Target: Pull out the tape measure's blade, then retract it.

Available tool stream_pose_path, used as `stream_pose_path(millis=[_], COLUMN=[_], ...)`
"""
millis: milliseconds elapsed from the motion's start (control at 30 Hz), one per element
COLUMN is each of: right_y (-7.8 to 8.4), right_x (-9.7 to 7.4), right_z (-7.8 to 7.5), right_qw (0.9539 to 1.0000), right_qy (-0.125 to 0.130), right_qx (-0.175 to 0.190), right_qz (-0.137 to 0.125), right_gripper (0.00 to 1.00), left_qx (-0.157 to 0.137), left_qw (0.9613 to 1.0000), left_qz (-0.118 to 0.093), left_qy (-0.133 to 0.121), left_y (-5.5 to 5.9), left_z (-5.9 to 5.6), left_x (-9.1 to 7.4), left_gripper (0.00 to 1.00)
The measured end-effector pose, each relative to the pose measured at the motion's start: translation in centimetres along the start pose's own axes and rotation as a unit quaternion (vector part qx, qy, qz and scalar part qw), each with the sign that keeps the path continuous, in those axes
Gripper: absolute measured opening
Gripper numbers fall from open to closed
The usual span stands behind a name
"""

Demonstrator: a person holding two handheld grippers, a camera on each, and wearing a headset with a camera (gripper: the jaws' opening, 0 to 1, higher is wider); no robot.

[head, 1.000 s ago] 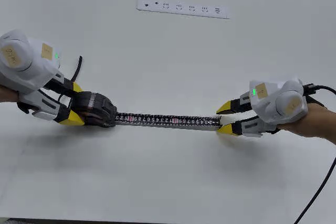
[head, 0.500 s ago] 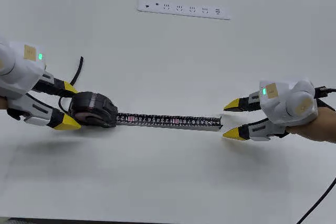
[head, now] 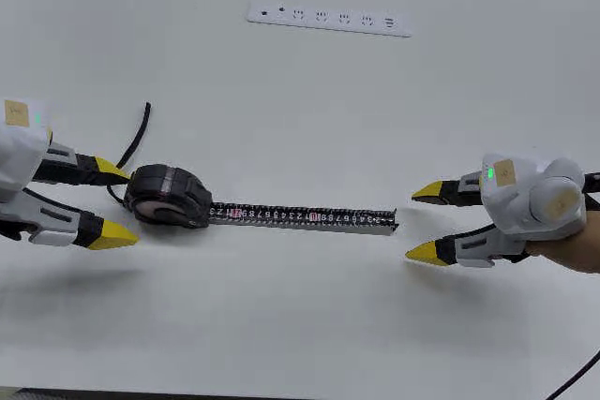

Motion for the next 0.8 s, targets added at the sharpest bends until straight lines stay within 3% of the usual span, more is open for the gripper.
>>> stream_pose_path(millis=[400, 533, 800], right_y=[0.5, 0.6, 1.0], right_x=[-0.7, -0.9, -1.1], right_z=[1.5, 2.0, 3.5], right_qw=[0.9984, 0.9969, 0.9924], right_qy=[0.031, 0.043, 0.069], right_qx=[0.041, 0.056, 0.088], right_qz=[-0.024, -0.034, -0.051], right_gripper=[0.52, 0.55, 0.57], left_qx=[-0.043, -0.055, -0.081], left_qw=[0.9964, 0.9952, 0.9889], left_qz=[-0.059, -0.068, -0.101], left_qy=[-0.043, -0.045, -0.074], left_y=[1.3, 1.7, 2.5], left_z=[-2.3, -3.3, -5.0], left_x=[-0.4, -0.3, -0.5], left_gripper=[0.51, 0.51, 0.54])
Point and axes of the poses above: the centre of the closed fingertips' face, and the gripper's own axes: x roughly forward along the fingers, z roughly to its left, y roughly out of its underside, the point moved 10 cm from there along -x, roughly backward along the fingers, and after that the axes turned 4 degrees about -x, right-handed, at the moved point
